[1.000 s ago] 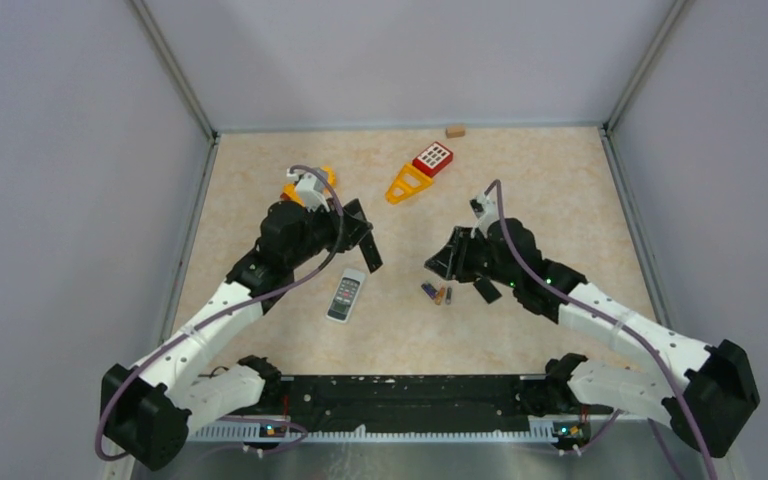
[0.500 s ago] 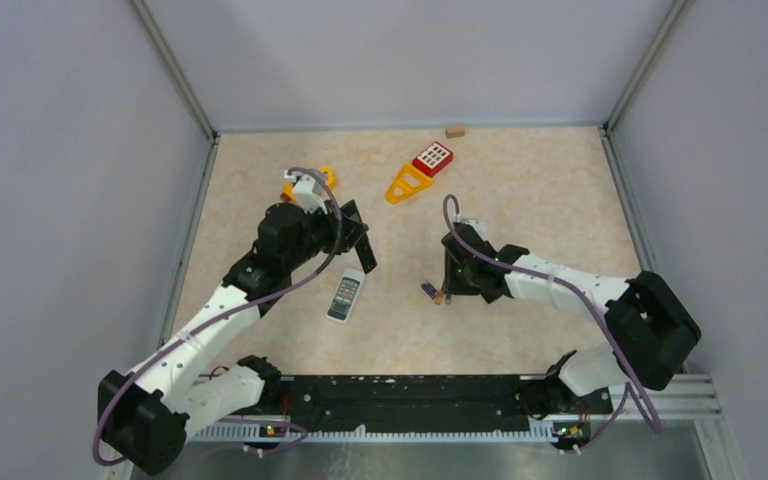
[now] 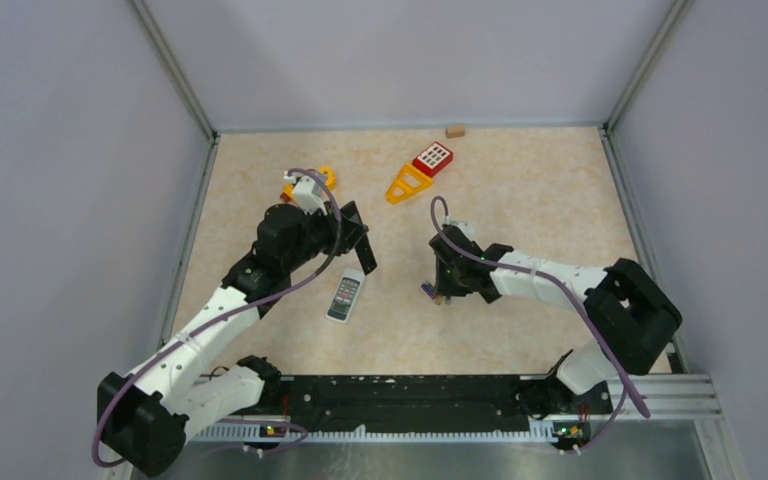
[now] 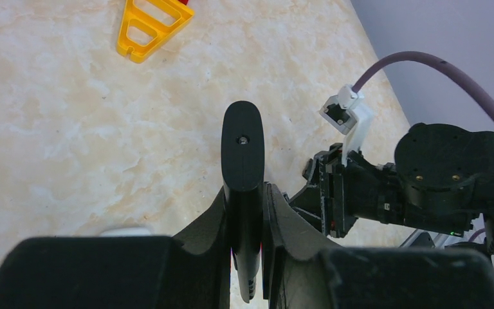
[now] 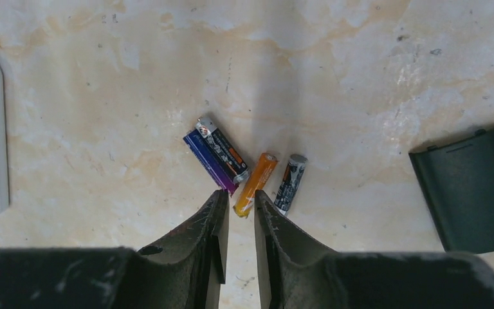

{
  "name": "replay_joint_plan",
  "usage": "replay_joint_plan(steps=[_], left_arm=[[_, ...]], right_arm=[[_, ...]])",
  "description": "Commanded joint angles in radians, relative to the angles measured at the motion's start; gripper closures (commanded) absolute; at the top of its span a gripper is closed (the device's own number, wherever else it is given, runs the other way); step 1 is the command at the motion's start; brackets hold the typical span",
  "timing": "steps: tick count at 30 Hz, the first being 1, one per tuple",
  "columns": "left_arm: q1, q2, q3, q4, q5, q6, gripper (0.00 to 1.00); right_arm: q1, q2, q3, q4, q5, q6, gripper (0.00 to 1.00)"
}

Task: Load the batteries into the remote control
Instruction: Pick up the battery from the center of the board.

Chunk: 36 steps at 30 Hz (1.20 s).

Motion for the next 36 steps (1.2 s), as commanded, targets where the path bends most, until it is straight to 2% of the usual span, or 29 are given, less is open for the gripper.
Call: replay_joint_plan(steps=[1,8,16,30,36], left_arm=[[0.001,-0.027,-0.014,0.046,0.021,0.005,1.0],[0.001,-0.034,-0.018,0.046,0.023,0.005,1.0],[0.001,-0.046,-0.024,0.046,0.021,0.007,1.0],[0.001,-0.042,-0.024,0.046,0.029,0.002,1.0],[0.001,-0.043,-0.022,0.046,0.031,-0.001,1.0]], right_arm=[[0.019,0.054,0.059,0.003,0.004,0.044,0.79],[0.027,0.085,0.09,-0.063,0.049,0.078,0.85],[0.03,0.098,0.086,-0.084,0.057,0.096,0.87],[0.032,0.143,0.106,-0.084,0.085,0.104,0.83],[0.039,0.16,0.109,-0.089,0.099,0.101,0.77]])
